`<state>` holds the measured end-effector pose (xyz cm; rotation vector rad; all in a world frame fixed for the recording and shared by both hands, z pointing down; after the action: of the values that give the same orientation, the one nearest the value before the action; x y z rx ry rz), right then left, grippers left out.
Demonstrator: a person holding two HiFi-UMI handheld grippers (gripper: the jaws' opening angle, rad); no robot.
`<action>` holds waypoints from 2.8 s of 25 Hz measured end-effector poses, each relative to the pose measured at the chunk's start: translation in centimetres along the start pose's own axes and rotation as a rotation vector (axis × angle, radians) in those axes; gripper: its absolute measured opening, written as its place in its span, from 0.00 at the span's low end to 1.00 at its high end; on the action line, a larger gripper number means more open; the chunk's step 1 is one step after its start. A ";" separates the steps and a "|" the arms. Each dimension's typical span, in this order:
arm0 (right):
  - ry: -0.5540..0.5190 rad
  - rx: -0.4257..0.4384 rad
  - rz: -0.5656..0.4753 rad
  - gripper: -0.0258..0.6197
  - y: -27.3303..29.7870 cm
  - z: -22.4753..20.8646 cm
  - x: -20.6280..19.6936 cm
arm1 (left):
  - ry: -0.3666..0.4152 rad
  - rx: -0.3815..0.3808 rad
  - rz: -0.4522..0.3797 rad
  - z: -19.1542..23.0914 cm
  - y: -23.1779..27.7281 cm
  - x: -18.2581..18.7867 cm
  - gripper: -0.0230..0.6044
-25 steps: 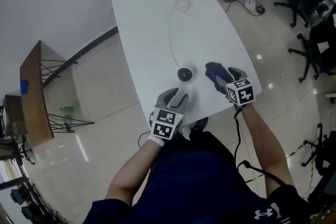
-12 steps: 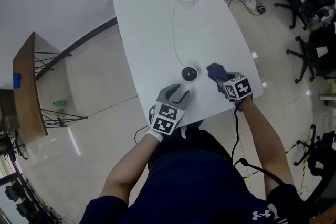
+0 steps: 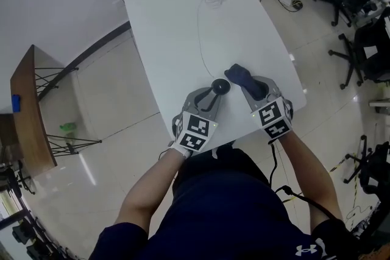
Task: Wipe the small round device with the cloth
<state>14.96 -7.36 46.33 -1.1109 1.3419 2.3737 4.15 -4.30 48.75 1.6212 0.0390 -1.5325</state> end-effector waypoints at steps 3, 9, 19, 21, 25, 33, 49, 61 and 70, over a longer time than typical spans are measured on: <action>-0.156 0.035 -0.041 0.20 0.0 2.7 3.6 | 0.103 -0.027 0.030 -0.4 0.4 0.3 0.19; -0.213 0.098 -0.015 0.20 1.4 4.9 3.9 | 0.196 -0.058 0.085 -0.9 1.0 0.2 0.19; 0.171 0.101 -0.077 0.20 1.5 2.7 0.7 | 0.177 -0.062 0.082 -2.3 1.4 0.5 0.18; 0.303 0.111 -0.117 0.20 1.4 2.7 -0.4 | 0.173 -0.059 0.078 -2.3 1.3 0.6 0.18; 0.520 0.085 -0.128 0.20 1.4 1.1 -3.0 | 0.160 -0.033 0.053 -1.9 0.6 1.1 0.20; 0.556 0.237 0.117 0.20 5.8 3.4 -7.7 | 0.132 -0.042 0.059 -1.7 1.0 1.6 0.20; 0.463 0.075 -0.059 0.21 1.0 1.9 -2.3 | -0.096 -0.053 0.006 1.1 0.2 1.3 0.13; 0.417 0.059 -0.040 0.21 1.9 4.2 -0.7 | -0.129 -0.088 0.049 1.1 1.3 1.5 0.13; 0.568 0.065 0.032 0.21 2.9 4.2 -5.5 | -0.113 -0.079 0.033 0.7 1.5 2.3 0.13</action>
<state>15.17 -4.68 53.33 -1.8444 1.5867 2.0914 4.98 -6.83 47.83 1.4648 0.0109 -1.5755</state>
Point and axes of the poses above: the fingertips, and each gripper's own axes: y forward along the fingers, z to its left, x out of its top, the point moved 3 cm from there along -y, backward along the fingers, and after that the axes turned 9 degrees about -y, right-handed, at the moved point
